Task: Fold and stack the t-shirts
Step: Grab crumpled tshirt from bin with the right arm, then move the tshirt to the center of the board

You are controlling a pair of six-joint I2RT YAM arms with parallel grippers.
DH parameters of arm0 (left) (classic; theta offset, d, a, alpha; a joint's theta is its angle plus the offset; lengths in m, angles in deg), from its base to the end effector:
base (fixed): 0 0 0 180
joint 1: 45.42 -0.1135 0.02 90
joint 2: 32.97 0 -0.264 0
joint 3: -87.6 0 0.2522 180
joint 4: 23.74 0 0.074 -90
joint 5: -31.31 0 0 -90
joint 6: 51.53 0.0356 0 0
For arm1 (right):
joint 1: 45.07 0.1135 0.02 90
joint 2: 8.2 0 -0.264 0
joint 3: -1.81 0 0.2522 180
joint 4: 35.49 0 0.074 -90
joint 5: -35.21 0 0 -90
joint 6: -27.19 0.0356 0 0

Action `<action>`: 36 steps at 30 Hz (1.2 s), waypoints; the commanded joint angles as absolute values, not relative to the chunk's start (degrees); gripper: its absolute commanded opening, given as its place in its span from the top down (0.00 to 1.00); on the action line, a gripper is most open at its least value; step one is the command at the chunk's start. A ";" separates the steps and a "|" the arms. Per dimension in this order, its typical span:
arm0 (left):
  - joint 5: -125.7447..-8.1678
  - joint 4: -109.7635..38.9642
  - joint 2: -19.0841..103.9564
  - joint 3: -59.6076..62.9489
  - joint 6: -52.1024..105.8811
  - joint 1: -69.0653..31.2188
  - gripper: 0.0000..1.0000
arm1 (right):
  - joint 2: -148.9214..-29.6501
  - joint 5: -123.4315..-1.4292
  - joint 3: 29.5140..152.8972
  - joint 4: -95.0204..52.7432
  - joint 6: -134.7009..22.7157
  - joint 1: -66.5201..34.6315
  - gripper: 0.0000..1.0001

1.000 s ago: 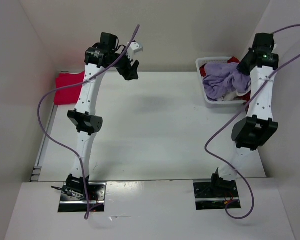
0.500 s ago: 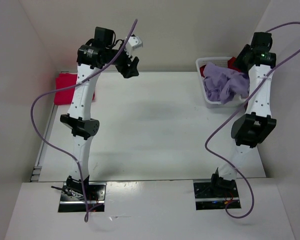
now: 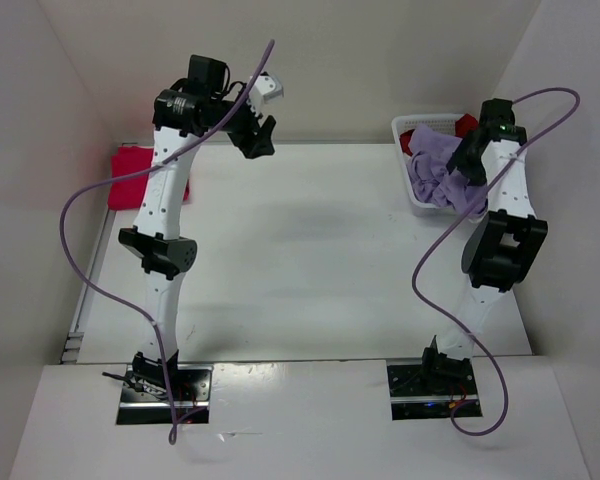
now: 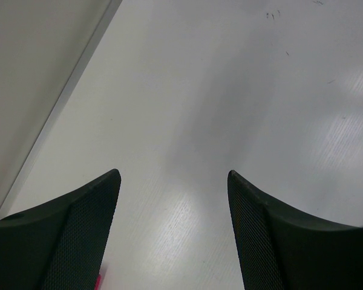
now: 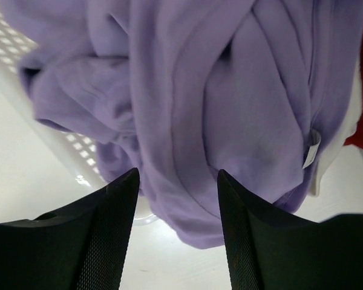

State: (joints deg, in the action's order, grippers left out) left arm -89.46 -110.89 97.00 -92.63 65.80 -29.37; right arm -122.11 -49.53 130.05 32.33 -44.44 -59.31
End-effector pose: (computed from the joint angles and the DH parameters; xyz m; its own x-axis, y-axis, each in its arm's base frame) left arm 0.4125 -0.1376 0.4470 -0.2229 0.4746 -0.8515 0.8252 0.5569 0.0944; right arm 0.4223 -0.1105 0.3293 -0.6455 0.4876 -0.5879 0.5282 0.8410 0.1176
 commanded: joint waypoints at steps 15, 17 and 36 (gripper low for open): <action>-91.83 -111.77 96.23 -93.77 67.74 -30.13 0.21 | -113.60 -41.70 130.24 31.97 -42.86 -57.30 1.00; -91.83 -111.77 96.23 -93.77 67.74 -30.13 0.21 | -110.44 -39.77 133.07 32.58 -42.86 -55.19 1.00; -91.83 -111.24 88.76 -89.64 67.21 -33.81 0.20 | -99.96 -54.61 161.99 20.63 -55.86 -24.61 1.00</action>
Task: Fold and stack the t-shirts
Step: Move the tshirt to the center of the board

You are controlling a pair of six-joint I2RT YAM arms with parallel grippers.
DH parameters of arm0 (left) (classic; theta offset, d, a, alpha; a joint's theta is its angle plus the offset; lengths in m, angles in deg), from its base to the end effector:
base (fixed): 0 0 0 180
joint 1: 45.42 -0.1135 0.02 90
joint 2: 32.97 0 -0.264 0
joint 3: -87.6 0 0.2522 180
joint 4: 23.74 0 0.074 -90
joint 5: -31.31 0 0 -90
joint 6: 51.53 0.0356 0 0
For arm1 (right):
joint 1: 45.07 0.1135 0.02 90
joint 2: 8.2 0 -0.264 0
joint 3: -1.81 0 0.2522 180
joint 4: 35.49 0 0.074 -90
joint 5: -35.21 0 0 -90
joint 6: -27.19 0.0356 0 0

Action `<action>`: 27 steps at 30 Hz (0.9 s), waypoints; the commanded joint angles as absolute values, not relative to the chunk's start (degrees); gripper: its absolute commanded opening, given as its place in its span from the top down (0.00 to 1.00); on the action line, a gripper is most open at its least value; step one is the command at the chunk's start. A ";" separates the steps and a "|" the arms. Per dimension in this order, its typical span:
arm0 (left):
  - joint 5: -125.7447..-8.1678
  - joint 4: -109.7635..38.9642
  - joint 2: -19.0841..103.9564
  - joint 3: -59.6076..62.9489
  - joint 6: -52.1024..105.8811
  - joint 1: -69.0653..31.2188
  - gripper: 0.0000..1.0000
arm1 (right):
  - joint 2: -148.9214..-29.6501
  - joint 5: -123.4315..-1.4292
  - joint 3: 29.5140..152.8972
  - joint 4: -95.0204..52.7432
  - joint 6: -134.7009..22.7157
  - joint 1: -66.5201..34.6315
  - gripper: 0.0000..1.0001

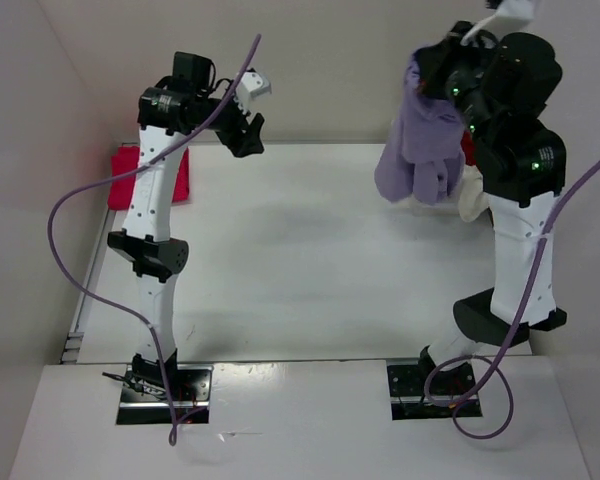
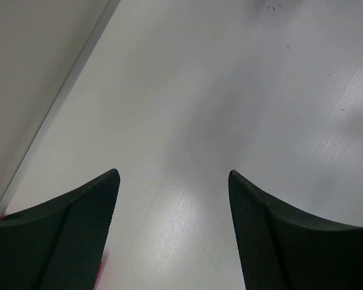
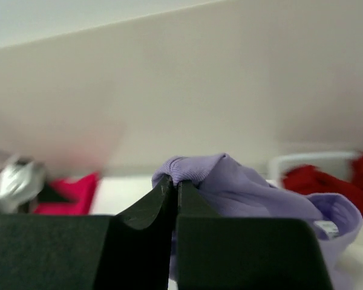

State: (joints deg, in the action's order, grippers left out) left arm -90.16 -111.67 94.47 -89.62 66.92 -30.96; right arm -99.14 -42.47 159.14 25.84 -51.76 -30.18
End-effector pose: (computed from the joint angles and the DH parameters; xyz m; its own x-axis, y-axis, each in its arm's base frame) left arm 0.4073 -0.1242 0.4512 -0.2351 0.4802 -0.8451 0.8217 0.5625 0.0911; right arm 0.2278 0.0527 0.6181 0.0749 0.2137 -0.9740 -0.0611 0.9759 0.2094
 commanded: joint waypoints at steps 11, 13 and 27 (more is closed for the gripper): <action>-95.17 -110.19 80.58 -86.12 66.15 -45.50 0.18 | -109.45 -53.13 182.57 19.31 -57.28 -7.28 1.00; -95.17 -110.19 80.58 -85.59 66.15 -47.17 0.18 | -110.07 -48.49 178.03 19.31 -55.79 -8.50 1.00; -95.08 -111.77 78.76 -77.79 70.36 -49.20 0.17 | -121.07 -51.00 153.42 34.25 -48.03 -23.54 0.08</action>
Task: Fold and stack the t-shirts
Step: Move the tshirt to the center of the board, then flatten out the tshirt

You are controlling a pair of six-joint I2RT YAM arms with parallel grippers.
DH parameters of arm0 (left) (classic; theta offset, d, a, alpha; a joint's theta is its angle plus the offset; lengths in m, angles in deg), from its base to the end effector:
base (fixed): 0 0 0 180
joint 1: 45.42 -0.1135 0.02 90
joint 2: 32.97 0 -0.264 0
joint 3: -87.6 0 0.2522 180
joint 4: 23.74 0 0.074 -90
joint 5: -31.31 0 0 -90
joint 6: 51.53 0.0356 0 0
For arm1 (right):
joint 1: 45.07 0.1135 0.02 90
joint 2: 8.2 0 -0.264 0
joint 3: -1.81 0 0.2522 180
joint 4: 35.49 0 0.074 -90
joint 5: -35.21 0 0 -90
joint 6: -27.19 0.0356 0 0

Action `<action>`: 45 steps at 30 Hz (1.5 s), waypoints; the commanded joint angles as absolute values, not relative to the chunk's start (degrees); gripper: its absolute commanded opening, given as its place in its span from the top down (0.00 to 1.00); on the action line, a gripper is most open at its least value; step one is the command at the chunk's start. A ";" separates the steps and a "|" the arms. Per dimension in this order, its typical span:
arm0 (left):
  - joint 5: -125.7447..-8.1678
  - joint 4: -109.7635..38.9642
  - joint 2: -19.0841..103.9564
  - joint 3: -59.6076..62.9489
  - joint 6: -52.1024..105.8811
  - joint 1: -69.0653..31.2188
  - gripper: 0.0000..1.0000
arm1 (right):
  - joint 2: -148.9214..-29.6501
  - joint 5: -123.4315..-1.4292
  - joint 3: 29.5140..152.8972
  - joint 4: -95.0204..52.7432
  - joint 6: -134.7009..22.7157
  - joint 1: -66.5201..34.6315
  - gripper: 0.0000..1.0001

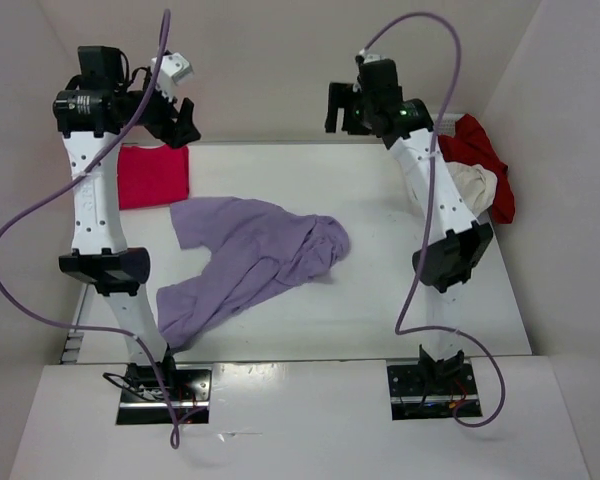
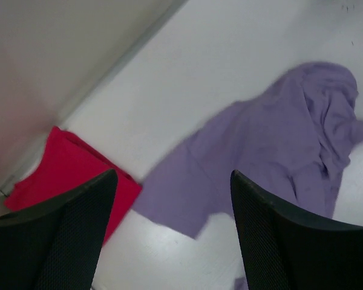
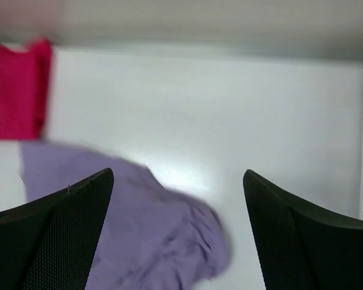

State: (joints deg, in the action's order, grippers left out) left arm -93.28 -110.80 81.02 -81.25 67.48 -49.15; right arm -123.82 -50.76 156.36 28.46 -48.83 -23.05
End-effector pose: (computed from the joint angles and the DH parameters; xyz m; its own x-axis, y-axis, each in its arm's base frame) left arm 0.3605 0.0032 0.5059 -0.2585 0.3832 -0.8867 0.6303 0.7626 0.1458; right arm 0.3992 0.1587 0.4637 -0.4566 0.0753 -0.8865 -0.2109 0.9588 0.1901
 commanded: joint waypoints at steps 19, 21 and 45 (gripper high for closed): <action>-61.51 -91.56 48.07 9.84 77.15 -22.22 0.20 | -101.19 -57.07 77.55 11.85 -28.44 -16.86 0.14; -61.51 -89.63 48.94 13.89 74.61 -22.22 0.19 | -102.42 -57.78 76.05 9.65 -27.74 -16.86 0.13; -57.56 -88.47 58.99 12.78 69.84 -30.82 1.00 | -102.09 -61.57 73.66 6.99 -25.98 -15.19 1.00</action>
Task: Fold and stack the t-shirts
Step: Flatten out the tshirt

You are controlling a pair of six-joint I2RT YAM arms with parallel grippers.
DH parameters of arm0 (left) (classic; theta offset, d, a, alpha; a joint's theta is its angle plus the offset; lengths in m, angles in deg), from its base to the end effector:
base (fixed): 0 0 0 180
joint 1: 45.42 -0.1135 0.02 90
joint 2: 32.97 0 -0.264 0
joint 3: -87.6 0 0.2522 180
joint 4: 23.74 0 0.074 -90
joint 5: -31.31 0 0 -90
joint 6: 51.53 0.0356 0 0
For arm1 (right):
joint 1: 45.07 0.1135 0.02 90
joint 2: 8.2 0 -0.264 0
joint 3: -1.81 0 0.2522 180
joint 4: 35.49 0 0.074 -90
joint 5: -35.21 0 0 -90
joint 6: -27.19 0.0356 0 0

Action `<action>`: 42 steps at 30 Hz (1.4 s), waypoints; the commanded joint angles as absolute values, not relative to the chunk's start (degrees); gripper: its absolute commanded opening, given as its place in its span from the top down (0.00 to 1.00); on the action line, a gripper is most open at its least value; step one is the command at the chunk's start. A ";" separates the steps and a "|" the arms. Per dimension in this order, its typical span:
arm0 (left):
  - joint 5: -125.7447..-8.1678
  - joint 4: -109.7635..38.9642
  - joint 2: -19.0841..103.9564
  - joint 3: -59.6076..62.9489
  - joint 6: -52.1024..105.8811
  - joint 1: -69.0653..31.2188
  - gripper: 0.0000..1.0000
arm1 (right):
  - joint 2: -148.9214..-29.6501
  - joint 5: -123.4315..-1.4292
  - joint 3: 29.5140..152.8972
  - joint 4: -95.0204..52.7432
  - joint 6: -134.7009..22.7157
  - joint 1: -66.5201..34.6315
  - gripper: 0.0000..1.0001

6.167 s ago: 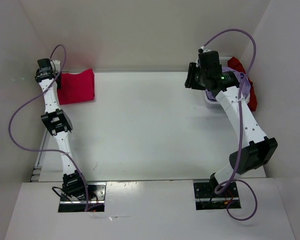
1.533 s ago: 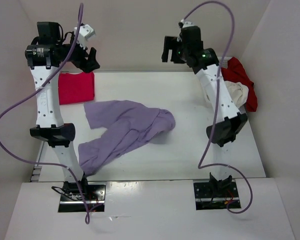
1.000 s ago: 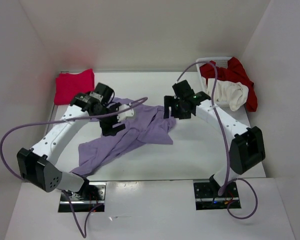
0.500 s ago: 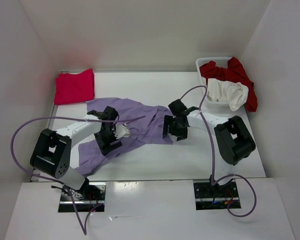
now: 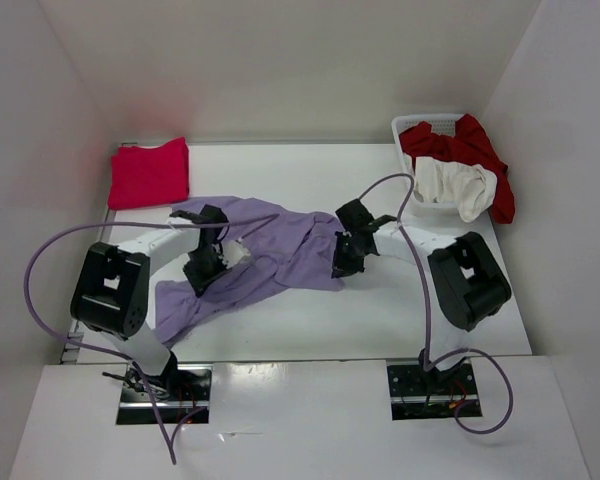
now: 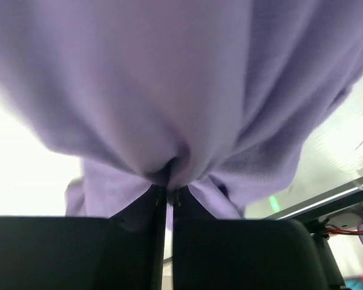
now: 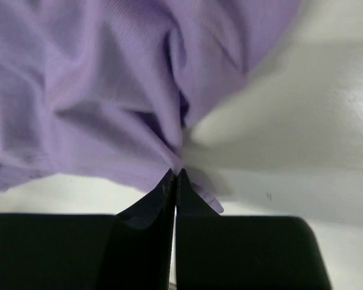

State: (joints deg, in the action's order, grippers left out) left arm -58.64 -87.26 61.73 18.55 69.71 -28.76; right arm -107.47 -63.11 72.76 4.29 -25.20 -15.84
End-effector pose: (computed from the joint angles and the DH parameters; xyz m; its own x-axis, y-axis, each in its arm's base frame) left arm 0.2592 -0.0775 0.1579 -0.6703 0.7420 -0.0119 0.7419 0.6704 0.0083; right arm 0.2813 0.1633 0.1531 -0.9650 0.1520 -0.2135 0.0741 0.9397 0.3340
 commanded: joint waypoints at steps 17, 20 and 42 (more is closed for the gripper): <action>-43.57 -79.69 78.48 -25.90 71.00 -34.78 0.29 | -88.98 -51.10 79.47 22.65 -29.06 -17.47 1.00; -47.26 -80.92 75.24 -28.46 70.37 -36.11 0.22 | -87.32 -51.10 80.87 23.35 -29.06 -18.00 1.00; -56.32 -66.96 61.94 5.81 70.29 -10.79 0.16 | -83.71 -56.64 113.83 31.97 -33.19 -21.08 1.00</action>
